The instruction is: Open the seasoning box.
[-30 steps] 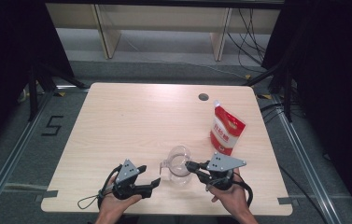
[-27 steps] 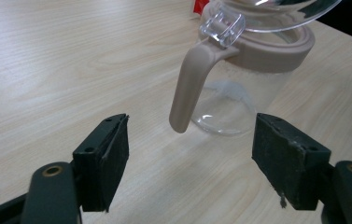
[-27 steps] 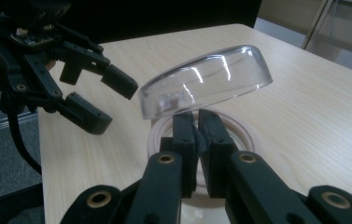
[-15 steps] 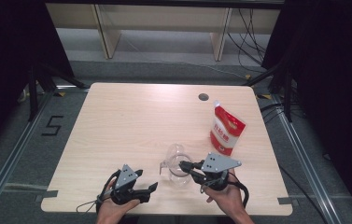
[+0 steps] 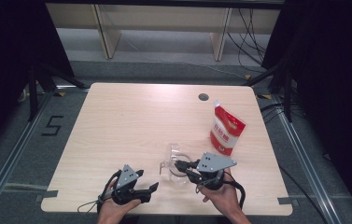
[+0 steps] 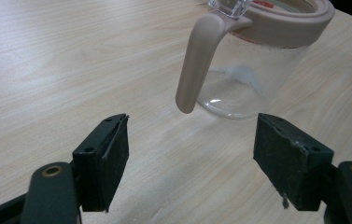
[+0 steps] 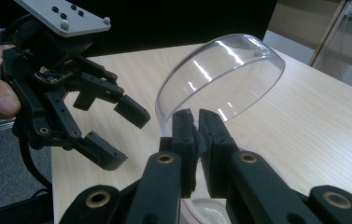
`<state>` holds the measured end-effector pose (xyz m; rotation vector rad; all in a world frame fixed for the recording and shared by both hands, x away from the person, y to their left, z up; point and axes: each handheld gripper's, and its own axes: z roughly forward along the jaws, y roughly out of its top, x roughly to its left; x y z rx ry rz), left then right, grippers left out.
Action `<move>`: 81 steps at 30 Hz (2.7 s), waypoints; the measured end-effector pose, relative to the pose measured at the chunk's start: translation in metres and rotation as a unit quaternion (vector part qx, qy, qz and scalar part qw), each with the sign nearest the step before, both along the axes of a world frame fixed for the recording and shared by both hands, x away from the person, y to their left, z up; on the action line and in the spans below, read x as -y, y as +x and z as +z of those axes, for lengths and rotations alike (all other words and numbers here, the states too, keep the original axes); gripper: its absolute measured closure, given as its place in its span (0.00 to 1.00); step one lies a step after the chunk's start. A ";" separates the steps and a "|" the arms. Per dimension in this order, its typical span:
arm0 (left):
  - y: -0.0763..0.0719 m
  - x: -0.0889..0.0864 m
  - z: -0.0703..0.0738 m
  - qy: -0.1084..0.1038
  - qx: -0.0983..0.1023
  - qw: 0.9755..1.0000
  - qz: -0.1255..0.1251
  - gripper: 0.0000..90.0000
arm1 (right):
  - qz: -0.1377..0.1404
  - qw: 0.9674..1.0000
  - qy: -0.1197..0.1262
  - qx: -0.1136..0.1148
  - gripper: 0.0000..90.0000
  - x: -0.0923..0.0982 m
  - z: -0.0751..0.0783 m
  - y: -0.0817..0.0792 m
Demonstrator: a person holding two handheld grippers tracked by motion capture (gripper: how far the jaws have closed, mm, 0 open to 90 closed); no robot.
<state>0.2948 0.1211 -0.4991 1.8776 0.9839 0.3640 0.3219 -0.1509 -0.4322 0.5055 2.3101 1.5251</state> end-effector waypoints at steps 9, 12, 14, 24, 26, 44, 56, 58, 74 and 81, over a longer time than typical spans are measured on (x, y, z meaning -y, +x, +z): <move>0.000 -0.001 0.001 0.006 0.003 1.000 0.000 0.30 | 0.007 1.000 0.004 0.001 0.94 -0.010 -0.001 0.000; 0.000 0.000 0.001 0.003 -0.001 1.000 0.000 0.30 | 0.016 1.000 0.005 -0.002 0.94 -0.013 -0.002 0.000; 0.000 0.000 0.001 0.003 -0.001 1.000 0.000 0.30 | 0.011 1.000 0.003 0.001 0.94 -0.016 -0.003 0.000; -0.002 0.000 0.002 0.006 -0.001 1.000 0.002 0.30 | 0.006 1.000 0.005 0.001 0.84 -0.009 -0.002 -0.001; -0.001 -0.001 0.002 0.007 0.001 1.000 -0.001 0.30 | -0.009 1.000 0.009 0.000 0.77 -0.002 -0.002 -0.002; 0.000 0.000 0.001 -0.004 -0.004 1.000 0.001 0.26 | -0.127 0.991 0.029 -0.017 0.38 0.072 -0.010 -0.011; -0.001 0.003 0.002 -0.004 -0.005 1.000 -0.025 0.17 | -0.205 0.978 0.043 -0.022 0.17 0.118 -0.022 -0.008; -0.001 0.003 0.002 0.002 -0.004 1.000 -0.025 0.17 | -0.215 0.975 0.047 -0.031 0.17 0.125 -0.026 -0.006; 0.000 0.004 0.003 -0.005 0.000 1.000 -0.016 0.17 | -0.252 0.967 0.023 -0.022 0.17 0.143 -0.040 0.021; -0.001 0.009 0.003 -0.002 0.003 1.000 -0.031 0.17 | -0.259 0.966 0.019 -0.006 0.18 0.145 -0.044 0.035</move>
